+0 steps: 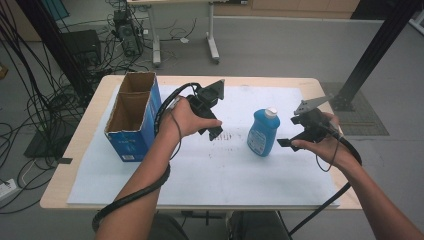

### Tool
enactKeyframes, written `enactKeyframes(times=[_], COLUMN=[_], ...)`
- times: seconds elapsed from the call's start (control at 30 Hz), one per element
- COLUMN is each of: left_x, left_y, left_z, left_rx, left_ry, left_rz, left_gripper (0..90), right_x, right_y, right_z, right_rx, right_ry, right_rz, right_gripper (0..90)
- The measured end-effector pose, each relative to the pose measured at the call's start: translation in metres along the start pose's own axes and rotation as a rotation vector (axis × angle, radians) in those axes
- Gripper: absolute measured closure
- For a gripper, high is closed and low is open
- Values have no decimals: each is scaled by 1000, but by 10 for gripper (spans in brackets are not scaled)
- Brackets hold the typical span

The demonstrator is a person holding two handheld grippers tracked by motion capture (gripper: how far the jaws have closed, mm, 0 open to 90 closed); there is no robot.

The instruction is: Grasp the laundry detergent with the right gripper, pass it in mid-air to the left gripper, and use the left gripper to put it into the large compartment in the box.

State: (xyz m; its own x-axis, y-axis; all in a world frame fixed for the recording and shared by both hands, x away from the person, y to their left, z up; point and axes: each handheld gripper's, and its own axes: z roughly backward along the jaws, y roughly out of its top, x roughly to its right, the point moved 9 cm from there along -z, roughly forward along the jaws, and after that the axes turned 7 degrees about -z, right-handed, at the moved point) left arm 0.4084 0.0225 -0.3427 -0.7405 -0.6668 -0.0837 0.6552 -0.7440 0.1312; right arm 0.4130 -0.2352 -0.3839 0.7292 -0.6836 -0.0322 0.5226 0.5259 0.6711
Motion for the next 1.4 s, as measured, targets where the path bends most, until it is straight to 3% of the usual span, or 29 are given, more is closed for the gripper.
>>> enactKeyframes(times=[0.27,0.83,1.4], left_x=[0,-3,-2], left_y=[0,-1,-3], left_z=[0,-3,-3], left_rx=[2,-2,0], left_ry=[4,0,-1], left_rz=[-2,-1,2], left_gripper=[57,57,57], right_x=[-5,-8,-17], right_y=[3,7,6], right_z=[-18,-41,-60], right_rx=[49,142,184], right_ry=[-10,-42,-45], right_rz=[-34,-91,-114], right_gripper=[32,26,24])
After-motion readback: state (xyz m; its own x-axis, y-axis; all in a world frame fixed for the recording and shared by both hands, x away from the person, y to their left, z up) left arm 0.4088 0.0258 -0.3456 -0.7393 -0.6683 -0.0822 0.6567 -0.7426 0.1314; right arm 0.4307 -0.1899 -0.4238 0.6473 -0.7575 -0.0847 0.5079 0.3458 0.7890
